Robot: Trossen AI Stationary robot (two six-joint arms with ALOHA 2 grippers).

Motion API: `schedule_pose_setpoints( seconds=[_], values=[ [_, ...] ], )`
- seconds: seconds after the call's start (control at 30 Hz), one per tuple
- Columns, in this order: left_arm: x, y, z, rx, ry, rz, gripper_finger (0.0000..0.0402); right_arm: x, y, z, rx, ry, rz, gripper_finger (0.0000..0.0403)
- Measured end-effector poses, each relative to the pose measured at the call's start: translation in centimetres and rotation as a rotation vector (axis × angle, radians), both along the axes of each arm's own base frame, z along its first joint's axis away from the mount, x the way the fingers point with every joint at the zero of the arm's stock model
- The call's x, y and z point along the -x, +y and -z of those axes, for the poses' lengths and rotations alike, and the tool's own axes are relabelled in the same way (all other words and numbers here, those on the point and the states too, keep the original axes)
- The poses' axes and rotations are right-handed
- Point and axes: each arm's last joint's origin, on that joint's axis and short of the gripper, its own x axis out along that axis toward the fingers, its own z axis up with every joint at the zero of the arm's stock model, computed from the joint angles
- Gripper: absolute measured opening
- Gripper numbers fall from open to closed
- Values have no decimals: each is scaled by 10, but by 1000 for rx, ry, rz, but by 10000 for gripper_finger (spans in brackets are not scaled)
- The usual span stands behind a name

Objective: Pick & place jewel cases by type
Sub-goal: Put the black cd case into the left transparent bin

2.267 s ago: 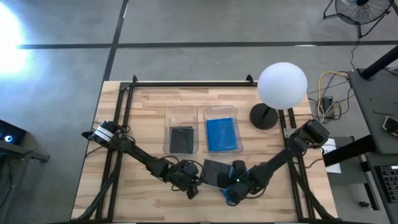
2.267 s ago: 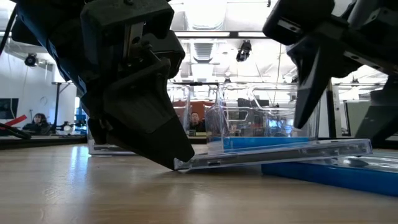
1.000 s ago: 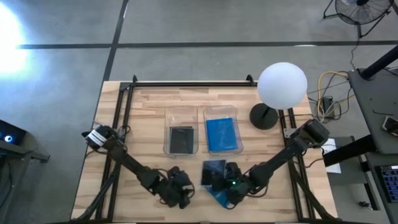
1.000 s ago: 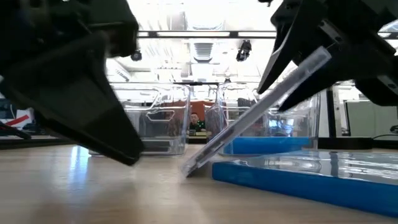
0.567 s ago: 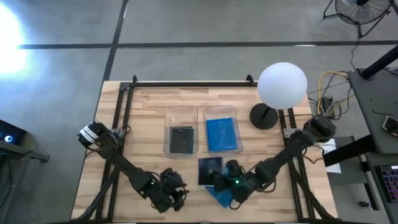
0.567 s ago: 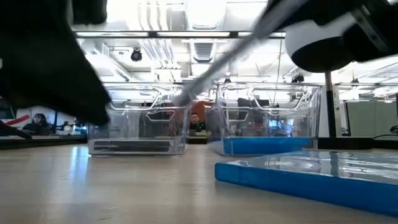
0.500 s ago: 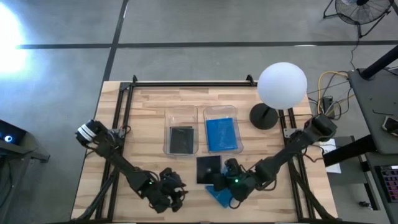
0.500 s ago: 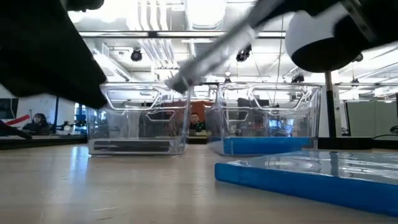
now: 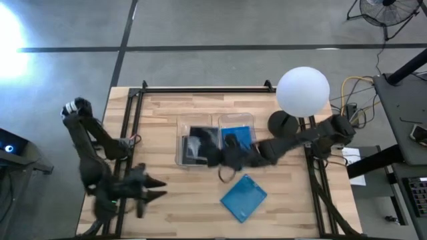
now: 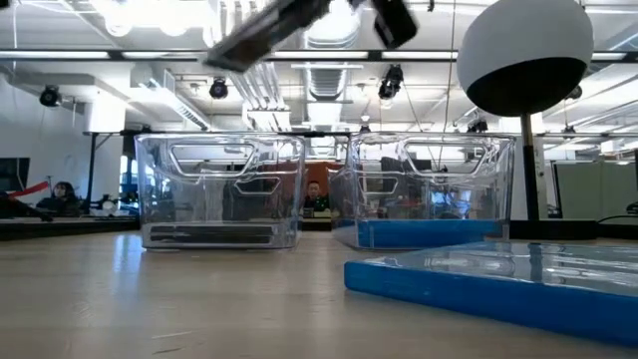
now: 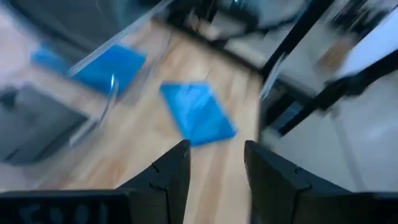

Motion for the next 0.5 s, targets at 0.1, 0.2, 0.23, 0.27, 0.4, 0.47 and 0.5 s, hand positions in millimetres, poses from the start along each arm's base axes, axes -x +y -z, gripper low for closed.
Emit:
schedule_pose_setpoints(
  seconds=[0.1,0.2,0.23,0.27,0.4,0.47,0.5],
  values=[
    [21,6,-17,18,-112,-26,133,-8,-32,2,-27,19,30,18],
    [34,10,-25,30,-179,-46,133,-12,-55,7,-80,31,46,21],
    [37,11,-27,34,-189,-47,133,-12,-60,9,-93,37,48,23],
    [38,11,-27,38,-194,-45,133,-13,-63,12,-104,46,59,25],
    [39,10,-27,39,-196,-43,133,-23,-69,27,-174,82,35,31],
    [39,10,-28,43,-200,-48,133,-33,-68,36,-205,86,6,32],
    [39,10,-28,41,-202,-50,133,-38,-68,41,-209,85,0,32]
  ],
)
